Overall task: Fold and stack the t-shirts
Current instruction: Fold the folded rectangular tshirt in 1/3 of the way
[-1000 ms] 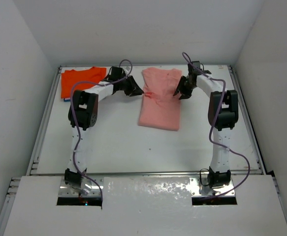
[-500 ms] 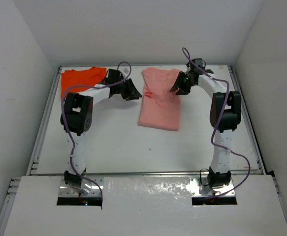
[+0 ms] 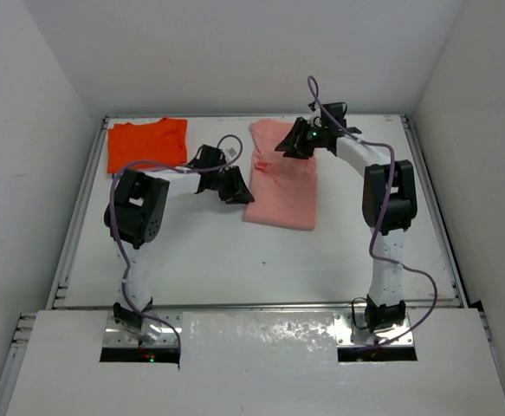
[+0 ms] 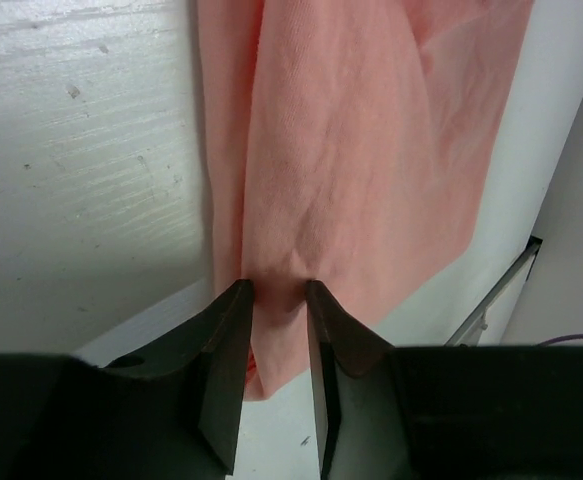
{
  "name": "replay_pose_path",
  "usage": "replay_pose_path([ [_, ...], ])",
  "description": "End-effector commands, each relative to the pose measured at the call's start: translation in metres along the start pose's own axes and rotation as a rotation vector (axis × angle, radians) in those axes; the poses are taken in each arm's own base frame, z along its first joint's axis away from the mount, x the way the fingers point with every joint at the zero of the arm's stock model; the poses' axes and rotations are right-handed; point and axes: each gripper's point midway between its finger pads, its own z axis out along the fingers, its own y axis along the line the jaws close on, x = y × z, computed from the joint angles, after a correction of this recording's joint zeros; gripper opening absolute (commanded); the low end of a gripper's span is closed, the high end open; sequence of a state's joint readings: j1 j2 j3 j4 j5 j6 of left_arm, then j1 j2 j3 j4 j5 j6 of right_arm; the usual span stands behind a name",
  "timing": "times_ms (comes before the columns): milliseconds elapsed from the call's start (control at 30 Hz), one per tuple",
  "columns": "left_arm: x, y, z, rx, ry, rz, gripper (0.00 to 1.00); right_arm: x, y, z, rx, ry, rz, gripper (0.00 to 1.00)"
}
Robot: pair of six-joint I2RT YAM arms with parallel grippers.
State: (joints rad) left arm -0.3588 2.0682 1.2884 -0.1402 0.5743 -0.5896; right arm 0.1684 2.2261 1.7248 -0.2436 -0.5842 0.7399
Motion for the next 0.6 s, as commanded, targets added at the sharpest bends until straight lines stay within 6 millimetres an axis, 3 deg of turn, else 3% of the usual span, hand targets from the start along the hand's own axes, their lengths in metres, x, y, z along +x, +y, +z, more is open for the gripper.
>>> replay_pose_path([
  [0, -0.007, -0.022, -0.001, 0.047, -0.045, 0.080, 0.22, 0.001, 0.022, 0.012, -0.093, -0.016, -0.012, 0.42],
  [100, -0.008, -0.028, -0.009, 0.056, -0.073, 0.075, 0.07, 0.009, 0.027, 0.014, -0.099, -0.004, -0.026, 0.42],
  [333, -0.005, -0.040, -0.025, 0.059, -0.099, 0.091, 0.00, 0.018, 0.025, 0.019, -0.100, 0.008, -0.021, 0.42],
  [433, 0.003, -0.040, -0.025, 0.059, -0.085, 0.091, 0.00, 0.018, 0.033, 0.021, -0.127, 0.000, -0.031, 0.42],
  [567, 0.017, -0.035, -0.020, 0.054, -0.056, 0.082, 0.00, 0.026, 0.058, 0.030, -0.217, 0.000, -0.053, 0.42],
])
